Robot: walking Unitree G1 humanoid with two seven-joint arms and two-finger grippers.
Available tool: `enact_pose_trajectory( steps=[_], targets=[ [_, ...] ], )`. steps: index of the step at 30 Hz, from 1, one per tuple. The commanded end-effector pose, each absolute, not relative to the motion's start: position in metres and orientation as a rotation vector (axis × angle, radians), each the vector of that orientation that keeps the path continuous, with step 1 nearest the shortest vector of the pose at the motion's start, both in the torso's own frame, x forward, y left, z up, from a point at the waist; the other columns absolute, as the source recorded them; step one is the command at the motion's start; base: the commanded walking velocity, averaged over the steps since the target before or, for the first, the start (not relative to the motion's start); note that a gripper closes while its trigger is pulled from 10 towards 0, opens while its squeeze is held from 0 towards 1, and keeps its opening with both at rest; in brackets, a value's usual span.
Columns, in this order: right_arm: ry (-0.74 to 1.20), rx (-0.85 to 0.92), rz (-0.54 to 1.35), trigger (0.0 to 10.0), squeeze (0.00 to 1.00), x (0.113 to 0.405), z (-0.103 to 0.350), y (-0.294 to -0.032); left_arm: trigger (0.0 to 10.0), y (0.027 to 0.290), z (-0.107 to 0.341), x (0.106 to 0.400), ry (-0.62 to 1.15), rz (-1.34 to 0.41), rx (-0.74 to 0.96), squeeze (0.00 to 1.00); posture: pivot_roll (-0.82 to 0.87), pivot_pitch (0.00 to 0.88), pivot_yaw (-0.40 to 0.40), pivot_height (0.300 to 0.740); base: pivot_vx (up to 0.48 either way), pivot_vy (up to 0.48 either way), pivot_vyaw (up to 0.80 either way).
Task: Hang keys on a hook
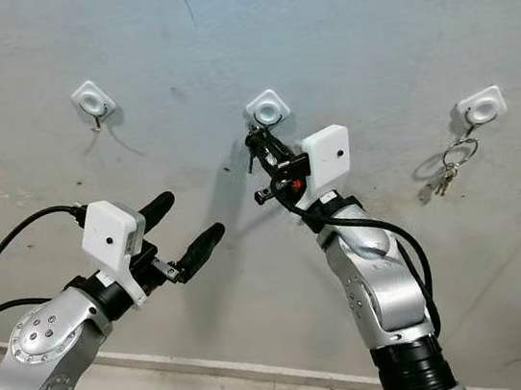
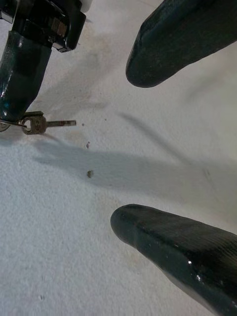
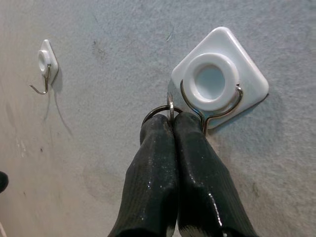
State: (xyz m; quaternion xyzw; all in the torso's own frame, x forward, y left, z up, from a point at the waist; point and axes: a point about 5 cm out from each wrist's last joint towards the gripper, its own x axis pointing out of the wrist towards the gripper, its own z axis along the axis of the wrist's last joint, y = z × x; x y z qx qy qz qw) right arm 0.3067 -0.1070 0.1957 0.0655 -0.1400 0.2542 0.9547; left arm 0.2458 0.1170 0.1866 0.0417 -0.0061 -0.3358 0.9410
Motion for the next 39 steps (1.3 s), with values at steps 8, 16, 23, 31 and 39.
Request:
enact_pose_trajectory(
  steps=[8,16,23,31,39],
  targets=[
    [-0.222,0.185,0.399,10.0,0.00,0.306,0.182,-0.132,10.0,0.113,0.189,0.245,-0.016,-0.703,0.082,0.00,0.24,0.000,-0.036,0.740,0.000,0.000,0.00],
    [-0.268,0.274,0.425,10.0,0.00,0.302,0.194,-0.137,10.0,0.113,0.189,0.246,-0.017,-0.705,0.082,0.00,0.24,0.000,-0.033,0.740,0.000,0.000,0.00],
    [-0.312,0.338,0.553,10.0,0.00,0.294,0.215,-0.127,10.0,0.112,0.188,0.246,-0.016,-0.709,0.081,0.00,0.24,0.000,-0.031,0.740,0.000,0.000,0.00],
    [-0.308,0.381,0.566,10.0,0.00,0.292,0.221,-0.127,10.0,0.111,0.188,0.246,-0.016,-0.708,0.078,0.00,0.24,0.000,-0.032,0.740,0.000,0.000,0.00],
    [-0.240,0.311,0.533,10.0,0.00,0.292,0.203,-0.128,10.0,0.110,0.187,0.246,-0.014,-0.710,0.077,0.00,0.24,0.000,-0.035,0.740,0.000,0.000,0.00]
  ],
)
